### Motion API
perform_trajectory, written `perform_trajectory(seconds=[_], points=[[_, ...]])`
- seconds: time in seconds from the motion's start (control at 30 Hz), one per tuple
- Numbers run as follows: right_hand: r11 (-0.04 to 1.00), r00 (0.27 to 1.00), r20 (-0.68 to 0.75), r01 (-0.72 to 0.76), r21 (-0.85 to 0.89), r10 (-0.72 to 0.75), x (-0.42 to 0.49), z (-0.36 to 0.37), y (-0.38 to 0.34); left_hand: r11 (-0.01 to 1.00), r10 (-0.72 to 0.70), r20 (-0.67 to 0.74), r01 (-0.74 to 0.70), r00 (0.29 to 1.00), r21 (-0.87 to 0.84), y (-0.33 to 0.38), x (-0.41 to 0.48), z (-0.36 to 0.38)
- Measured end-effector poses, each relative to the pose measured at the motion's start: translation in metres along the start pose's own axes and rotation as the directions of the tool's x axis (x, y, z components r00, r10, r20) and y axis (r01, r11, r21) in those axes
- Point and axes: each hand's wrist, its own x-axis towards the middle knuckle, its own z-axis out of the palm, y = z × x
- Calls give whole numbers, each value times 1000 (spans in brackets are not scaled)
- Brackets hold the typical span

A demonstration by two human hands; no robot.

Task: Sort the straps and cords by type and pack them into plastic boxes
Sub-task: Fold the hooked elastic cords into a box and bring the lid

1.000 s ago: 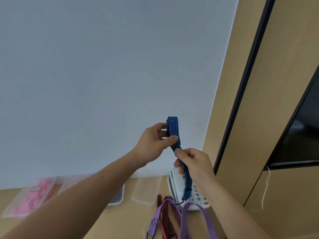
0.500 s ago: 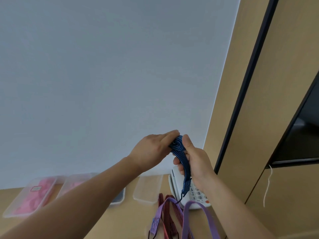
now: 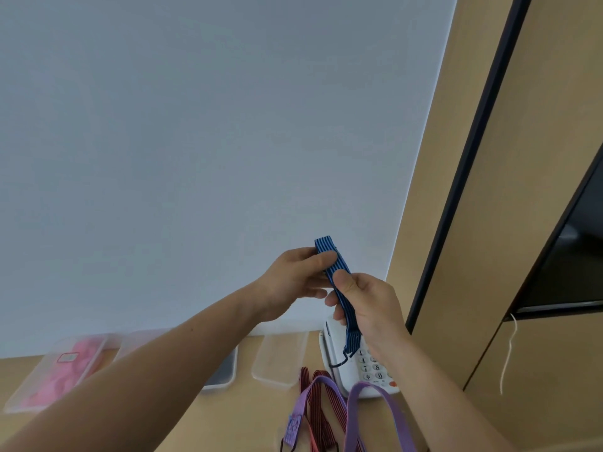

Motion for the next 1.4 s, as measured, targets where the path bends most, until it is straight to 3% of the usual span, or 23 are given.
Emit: perform_trajectory(seconds=[0.13, 0.23, 0.33, 0.47, 0.6, 0.77, 0.83, 0.93, 1.03, 1.13, 1.33, 1.4], points=[[996, 999, -22, -31, -78, 30, 1, -6, 7, 994, 106, -146, -100, 984, 43, 2, 4, -4], [995, 999, 42, -29, -93, 33, 0, -9, 9, 960, 220, -188, -179, 957, 214, 6, 4, -6], [997, 997, 65, -41, -68, 45, -2, -11, 7, 853, 356, -155, -253, 922, 456, 3, 2, -4], [998, 995, 71, -70, 5, 69, -3, -12, 2, 627, 499, -81, -295, 863, 721, -10, -1, -5], [996, 994, 47, -93, -16, 94, -1, -13, 1, 604, 526, -48, -333, 849, 724, -13, -1, -8], [987, 989, -76, -131, -96, 124, 1, -11, 2, 683, 538, -114, -353, 835, 640, -9, -1, -5], [986, 987, -95, -140, -96, 131, 2, -11, 2, 568, 584, -42, -372, 810, 734, -11, -3, -4], [988, 986, -92, -142, -65, 136, 3, -8, 2, 289, 689, 80, -374, 721, 882, -11, -8, -1], [990, 989, -43, -138, 19, 139, 3, -5, 2, 70, 747, 228, -415, 624, 907, -9, -6, -2], [984, 985, 32, -169, 58, 168, 2, -5, 2, -71, 747, 338, -437, 572, 897, -12, -4, -8], [967, 964, 165, -229, 112, 209, 2, -8, 2, -195, 670, 414, -391, 617, 899, -26, 0, -10], [962, 963, 173, -231, 144, 205, 1, -10, 2, -139, 662, 400, -422, 633, 896, -27, -2, -11]])
